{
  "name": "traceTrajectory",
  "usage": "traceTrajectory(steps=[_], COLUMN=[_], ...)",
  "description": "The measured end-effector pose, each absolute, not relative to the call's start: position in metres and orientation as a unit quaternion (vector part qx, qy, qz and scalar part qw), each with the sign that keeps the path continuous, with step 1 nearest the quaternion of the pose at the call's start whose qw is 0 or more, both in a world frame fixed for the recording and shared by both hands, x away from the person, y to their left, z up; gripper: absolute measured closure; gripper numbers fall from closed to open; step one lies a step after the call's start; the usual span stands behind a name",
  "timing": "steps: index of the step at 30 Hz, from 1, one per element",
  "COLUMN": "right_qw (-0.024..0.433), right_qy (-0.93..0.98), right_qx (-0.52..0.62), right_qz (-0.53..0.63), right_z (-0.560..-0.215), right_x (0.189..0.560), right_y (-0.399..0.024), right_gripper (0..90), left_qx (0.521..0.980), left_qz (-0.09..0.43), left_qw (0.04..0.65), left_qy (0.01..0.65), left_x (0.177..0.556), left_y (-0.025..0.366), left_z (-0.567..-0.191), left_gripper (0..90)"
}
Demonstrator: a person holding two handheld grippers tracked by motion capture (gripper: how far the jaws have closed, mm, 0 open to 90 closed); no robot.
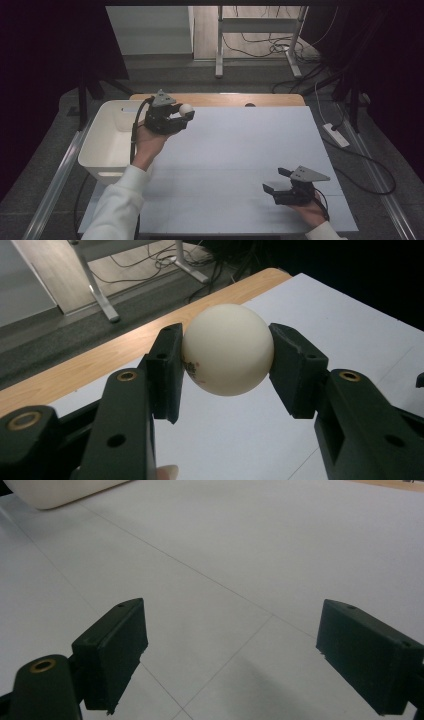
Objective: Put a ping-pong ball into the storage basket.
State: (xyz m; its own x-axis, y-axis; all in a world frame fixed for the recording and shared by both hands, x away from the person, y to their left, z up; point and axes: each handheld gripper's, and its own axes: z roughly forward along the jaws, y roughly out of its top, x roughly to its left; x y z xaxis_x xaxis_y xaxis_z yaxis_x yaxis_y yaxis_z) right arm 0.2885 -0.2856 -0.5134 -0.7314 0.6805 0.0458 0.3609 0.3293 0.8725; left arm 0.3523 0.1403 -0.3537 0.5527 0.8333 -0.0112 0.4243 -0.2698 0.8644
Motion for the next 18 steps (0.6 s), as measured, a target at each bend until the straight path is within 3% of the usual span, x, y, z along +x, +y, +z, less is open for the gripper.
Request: traceTrajectory(steps=[18], right_qw=[0.168], right_qy=[0.798], right_qx=[0.328], right_qz=[0.478], right_z=[-0.514], right_x=[0.289], right_y=[-0.286], right_gripper=[12.7], left_qx=[0.747], left_qz=[0.245], left_qw=[0.436], left_qy=[0.438], left_x=[0.344], left_y=[0.167], left_z=[-0.350], left_gripper=[50.7])
